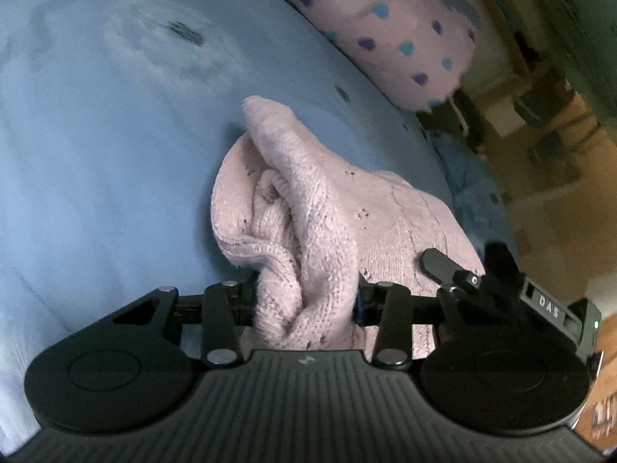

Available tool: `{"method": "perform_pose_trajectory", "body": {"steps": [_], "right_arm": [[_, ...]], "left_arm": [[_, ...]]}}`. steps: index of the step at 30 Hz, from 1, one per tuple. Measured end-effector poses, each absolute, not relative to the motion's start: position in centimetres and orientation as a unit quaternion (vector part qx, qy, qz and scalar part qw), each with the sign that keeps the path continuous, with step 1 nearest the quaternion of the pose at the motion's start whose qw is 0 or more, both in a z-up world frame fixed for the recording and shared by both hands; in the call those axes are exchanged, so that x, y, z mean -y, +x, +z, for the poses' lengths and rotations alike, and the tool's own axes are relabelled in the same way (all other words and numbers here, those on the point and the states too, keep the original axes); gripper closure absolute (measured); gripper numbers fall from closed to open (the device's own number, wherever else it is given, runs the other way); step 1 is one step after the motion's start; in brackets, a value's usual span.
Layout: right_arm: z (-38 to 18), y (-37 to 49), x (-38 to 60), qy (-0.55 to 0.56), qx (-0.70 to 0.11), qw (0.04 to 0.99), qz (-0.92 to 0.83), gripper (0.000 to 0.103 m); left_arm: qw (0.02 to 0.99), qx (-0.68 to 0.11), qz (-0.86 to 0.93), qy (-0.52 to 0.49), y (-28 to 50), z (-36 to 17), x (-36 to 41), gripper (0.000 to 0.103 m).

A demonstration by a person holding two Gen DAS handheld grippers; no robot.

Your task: Fold small clothes

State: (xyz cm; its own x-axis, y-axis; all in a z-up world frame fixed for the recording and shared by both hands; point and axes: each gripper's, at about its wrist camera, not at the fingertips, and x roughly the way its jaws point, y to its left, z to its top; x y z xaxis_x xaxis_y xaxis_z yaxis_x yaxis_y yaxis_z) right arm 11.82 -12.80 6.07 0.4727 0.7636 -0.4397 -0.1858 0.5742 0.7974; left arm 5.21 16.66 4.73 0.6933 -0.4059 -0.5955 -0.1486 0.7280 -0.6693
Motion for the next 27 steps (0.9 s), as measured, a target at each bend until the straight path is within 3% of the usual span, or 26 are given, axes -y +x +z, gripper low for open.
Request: {"method": "perform_pose_trajectory", "body": {"steps": [15, 18, 22, 27], "right_arm": [[7.7, 2.6, 25.9, 0.330, -0.446, 0.783, 0.281, 0.053], [6.5, 1.2, 27.6, 0.325, -0.457, 0.781, 0.274, 0.052], [4.2, -0.1, 27.9, 0.287, -0.469, 0.801, 0.238, 0.043], [4.0, -2.4, 27.8, 0.277, -0.423, 0.834, 0.222, 0.040]], "left_arm": [[0.842, -0.447, -0.133, -0.272, -4.2, 6.2, -2.1, 0.057], [0.842, -0.460, -0.120, -0.255, -5.0, 5.4, -1.4, 0.055], [0.845, -0.461, -0.104, -0.251, -6.0, 4.5, -1.2, 0.052], [0.854, -0.453, -0.089, -0.242, -7.0, 4.8, -1.3, 0.051]]}}
